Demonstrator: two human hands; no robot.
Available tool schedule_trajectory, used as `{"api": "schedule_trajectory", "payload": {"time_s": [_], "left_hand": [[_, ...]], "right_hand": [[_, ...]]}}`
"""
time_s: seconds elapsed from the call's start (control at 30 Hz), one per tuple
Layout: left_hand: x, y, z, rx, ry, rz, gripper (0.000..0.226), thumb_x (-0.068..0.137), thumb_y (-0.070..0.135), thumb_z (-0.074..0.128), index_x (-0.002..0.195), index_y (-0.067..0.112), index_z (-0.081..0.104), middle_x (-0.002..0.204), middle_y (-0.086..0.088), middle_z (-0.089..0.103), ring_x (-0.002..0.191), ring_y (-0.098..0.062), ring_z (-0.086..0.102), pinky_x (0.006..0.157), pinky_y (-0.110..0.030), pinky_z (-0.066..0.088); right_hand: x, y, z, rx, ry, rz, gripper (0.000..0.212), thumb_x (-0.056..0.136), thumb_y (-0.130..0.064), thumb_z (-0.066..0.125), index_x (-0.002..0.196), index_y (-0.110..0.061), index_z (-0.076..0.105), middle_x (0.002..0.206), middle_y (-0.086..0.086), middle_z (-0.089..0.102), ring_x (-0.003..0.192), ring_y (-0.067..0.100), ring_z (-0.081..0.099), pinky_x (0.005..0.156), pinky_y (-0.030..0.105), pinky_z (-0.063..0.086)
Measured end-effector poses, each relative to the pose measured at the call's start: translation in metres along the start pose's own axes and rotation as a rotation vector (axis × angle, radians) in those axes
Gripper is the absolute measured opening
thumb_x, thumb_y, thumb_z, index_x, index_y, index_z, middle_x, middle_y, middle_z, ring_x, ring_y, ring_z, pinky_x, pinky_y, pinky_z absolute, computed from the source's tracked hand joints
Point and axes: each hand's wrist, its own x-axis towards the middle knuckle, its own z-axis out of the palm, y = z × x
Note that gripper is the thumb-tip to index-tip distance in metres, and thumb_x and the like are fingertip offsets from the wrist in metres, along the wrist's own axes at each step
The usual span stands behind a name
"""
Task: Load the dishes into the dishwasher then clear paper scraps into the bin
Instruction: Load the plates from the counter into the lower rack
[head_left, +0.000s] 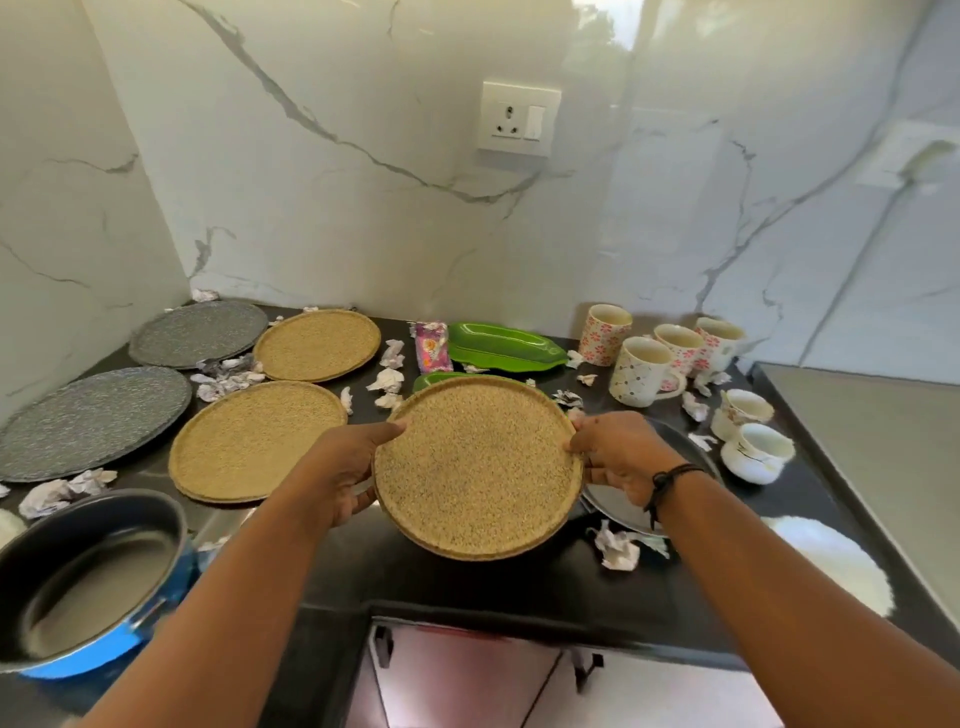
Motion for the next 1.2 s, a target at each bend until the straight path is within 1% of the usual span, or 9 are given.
{"api": "schedule_trajectory", "payload": {"time_s": [0.17,0.4,0.57,0.63,0.73,0.83,0.93,1.0,1.2], "left_hand": [[-0.020,-0.017,0.079,0.047,-0.102,0.030,0.019,0.084,0.020,0.070,0.097,0.008,0.064,0.090,-0.006,0.065,0.082,-0.019,0.059,0.063,-0.033,0.047],[-0.080,-0.062,0.237,0.186,-0.279,0.063,0.012,0.086,0.021,0.067,0.089,0.009,0.064,0.078,-0.005,0.061,0.071,-0.019,0.055,0.062,-0.031,0.044],[-0.147,-0.127,0.373,0.342,-0.469,0.119,0.017,0.087,0.021,0.066,0.098,0.008,0.066,0.076,-0.004,0.064,0.068,-0.018,0.058,0.064,-0.029,0.047],[-0.180,-0.162,0.433,0.399,-0.551,0.142,0.020,0.087,0.024,0.067,0.101,0.009,0.067,0.086,-0.006,0.068,0.077,-0.021,0.062,0.070,-0.031,0.050],[-0.221,-0.208,0.507,0.513,-0.658,0.153,0.031,0.087,0.026,0.068,0.113,0.010,0.065,0.124,-0.014,0.062,0.114,-0.033,0.057,0.100,-0.044,0.045],[-0.255,-0.247,0.562,0.604,-0.755,0.168,0.045,0.084,0.029,0.070,0.124,0.012,0.060,0.128,-0.009,0.060,0.117,-0.030,0.055,0.105,-0.046,0.040],[-0.280,-0.284,0.610,0.725,-0.883,0.168,0.054,0.080,0.034,0.073,0.128,0.016,0.058,0.133,-0.016,0.056,0.119,-0.035,0.054,0.106,-0.050,0.039],[-0.290,-0.306,0.635,0.773,-0.947,0.160,0.046,0.081,0.033,0.072,0.124,0.019,0.060,0.132,-0.017,0.056,0.118,-0.036,0.055,0.104,-0.051,0.041],[-0.308,-0.358,0.710,0.848,-1.102,0.187,0.012,0.089,0.019,0.063,0.101,0.021,0.064,0.106,-0.008,0.066,0.093,-0.022,0.059,0.090,-0.040,0.047]], "right_hand": [[-0.039,0.026,-0.083,0.128,0.150,0.018,0.019,0.082,0.009,0.062,0.100,0.003,0.066,0.104,0.019,0.068,0.097,0.031,0.066,0.086,0.045,0.055],[-0.121,0.117,-0.230,0.285,0.358,-0.041,0.015,0.081,0.013,0.059,0.093,0.008,0.065,0.088,0.022,0.068,0.069,0.026,0.066,0.060,0.032,0.058],[-0.197,0.211,-0.351,0.379,0.549,0.006,0.011,0.081,0.013,0.059,0.085,0.006,0.066,0.084,0.020,0.070,0.070,0.026,0.068,0.064,0.035,0.057],[-0.232,0.256,-0.402,0.409,0.641,0.050,0.010,0.082,0.011,0.060,0.085,0.005,0.067,0.088,0.023,0.071,0.076,0.028,0.068,0.073,0.041,0.059],[-0.281,0.312,-0.458,0.446,0.793,0.128,0.008,0.080,0.008,0.064,0.087,0.008,0.068,0.096,0.031,0.067,0.076,0.031,0.064,0.079,0.053,0.057],[-0.326,0.356,-0.496,0.521,0.907,0.195,0.010,0.083,0.009,0.062,0.092,0.010,0.066,0.089,0.026,0.068,0.070,0.028,0.065,0.064,0.036,0.061],[-0.361,0.404,-0.526,0.570,1.009,0.249,0.012,0.082,0.008,0.063,0.094,0.008,0.067,0.087,0.024,0.070,0.071,0.027,0.065,0.070,0.040,0.060],[-0.374,0.431,-0.538,0.586,1.063,0.292,0.012,0.081,0.007,0.063,0.092,0.006,0.068,0.089,0.025,0.070,0.072,0.028,0.064,0.077,0.048,0.058],[-0.386,0.478,-0.571,0.577,1.237,0.350,0.017,0.084,0.005,0.059,0.078,-0.009,0.067,0.081,0.016,0.068,0.071,0.026,0.064,0.067,0.038,0.057]]}}
